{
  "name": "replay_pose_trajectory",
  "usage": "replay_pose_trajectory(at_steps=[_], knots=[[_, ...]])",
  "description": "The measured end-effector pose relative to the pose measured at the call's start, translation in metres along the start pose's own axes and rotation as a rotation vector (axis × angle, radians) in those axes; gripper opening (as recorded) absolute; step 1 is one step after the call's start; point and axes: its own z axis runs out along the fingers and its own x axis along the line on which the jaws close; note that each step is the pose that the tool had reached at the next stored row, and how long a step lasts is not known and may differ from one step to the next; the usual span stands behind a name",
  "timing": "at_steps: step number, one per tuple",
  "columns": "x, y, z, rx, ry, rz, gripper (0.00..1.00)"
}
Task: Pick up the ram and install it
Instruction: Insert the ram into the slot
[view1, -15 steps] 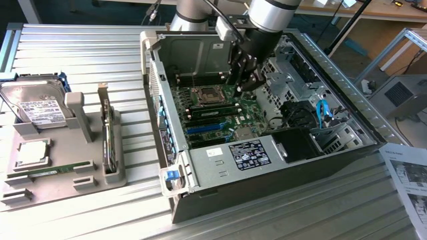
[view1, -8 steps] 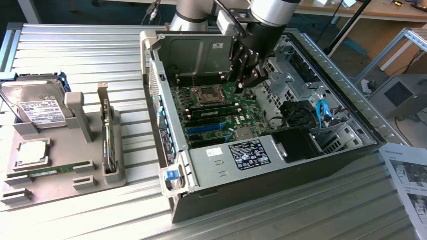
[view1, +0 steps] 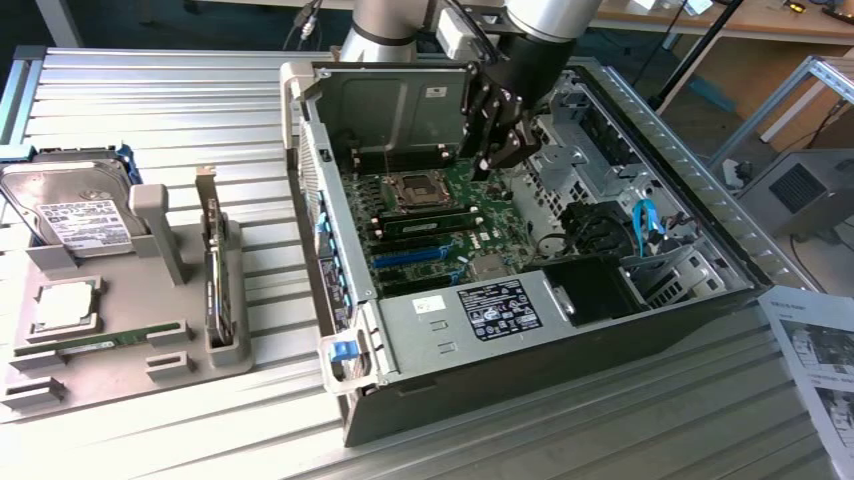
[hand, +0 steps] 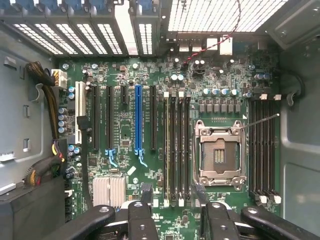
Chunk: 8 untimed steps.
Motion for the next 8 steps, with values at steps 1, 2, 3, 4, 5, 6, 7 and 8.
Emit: replay_pose_trajectory(at_steps=[1, 2, 3, 4, 5, 6, 7, 8], knots=[[0.0, 0.0, 0.0, 0.0, -0.0001, 0.0, 0.44], [0.0, 0.0, 0.0, 0.0, 0.0, 0.0, 0.44], [0.0, 0.0, -0.0001, -0.0001, 0.0002, 0.0, 0.44], [0.0, 0.0, -0.0002, -0.0001, 0.0003, 0.0, 0.44], [0.0, 0.0, -0.0007, -0.0002, 0.0006, 0.0, 0.44], [0.0, 0.0001, -0.0015, -0.0002, 0.0006, 0.0, 0.44], [-0.0001, 0.0001, -0.0025, -0.0001, 0.0004, 0.0, 0.44], [-0.0001, 0.0002, -0.0033, -0.0001, 0.0003, 0.0, 0.44]])
